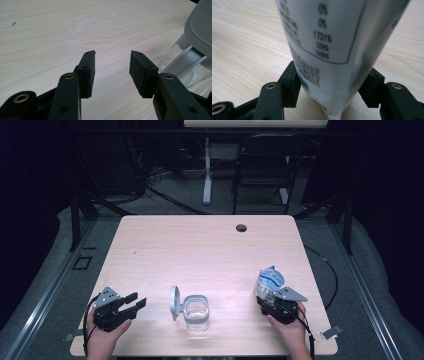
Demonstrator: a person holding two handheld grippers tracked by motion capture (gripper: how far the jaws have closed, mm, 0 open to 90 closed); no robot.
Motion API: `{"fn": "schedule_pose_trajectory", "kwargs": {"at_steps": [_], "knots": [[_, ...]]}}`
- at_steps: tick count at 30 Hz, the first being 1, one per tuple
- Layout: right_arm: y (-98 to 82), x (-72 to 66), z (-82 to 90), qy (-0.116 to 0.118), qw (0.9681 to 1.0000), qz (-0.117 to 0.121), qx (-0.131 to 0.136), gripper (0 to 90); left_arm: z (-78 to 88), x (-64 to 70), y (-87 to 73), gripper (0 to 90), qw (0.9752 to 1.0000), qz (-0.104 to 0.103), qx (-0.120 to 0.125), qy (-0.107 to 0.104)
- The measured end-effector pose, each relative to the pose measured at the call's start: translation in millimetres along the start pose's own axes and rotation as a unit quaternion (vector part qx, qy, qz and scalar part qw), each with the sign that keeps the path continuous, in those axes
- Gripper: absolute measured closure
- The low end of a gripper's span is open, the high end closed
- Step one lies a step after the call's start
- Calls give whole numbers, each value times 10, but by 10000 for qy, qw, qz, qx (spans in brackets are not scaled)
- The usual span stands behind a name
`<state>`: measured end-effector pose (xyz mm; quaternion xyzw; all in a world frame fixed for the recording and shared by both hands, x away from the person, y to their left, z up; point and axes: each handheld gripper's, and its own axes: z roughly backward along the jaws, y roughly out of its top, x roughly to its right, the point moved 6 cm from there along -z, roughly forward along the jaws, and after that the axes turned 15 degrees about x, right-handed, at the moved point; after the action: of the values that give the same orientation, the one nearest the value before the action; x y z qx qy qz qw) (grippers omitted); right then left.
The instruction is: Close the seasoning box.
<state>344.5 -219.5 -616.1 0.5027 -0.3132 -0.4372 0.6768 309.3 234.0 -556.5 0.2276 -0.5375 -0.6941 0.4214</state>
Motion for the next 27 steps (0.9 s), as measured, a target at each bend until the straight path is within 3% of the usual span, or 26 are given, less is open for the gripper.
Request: {"fn": "schedule_pose_trajectory", "kwargs": {"at_steps": [27], "knots": [[20,-8,-16,-27,10000,61,34,434,-8,3,-3,562,10000,2,10,0]]}}
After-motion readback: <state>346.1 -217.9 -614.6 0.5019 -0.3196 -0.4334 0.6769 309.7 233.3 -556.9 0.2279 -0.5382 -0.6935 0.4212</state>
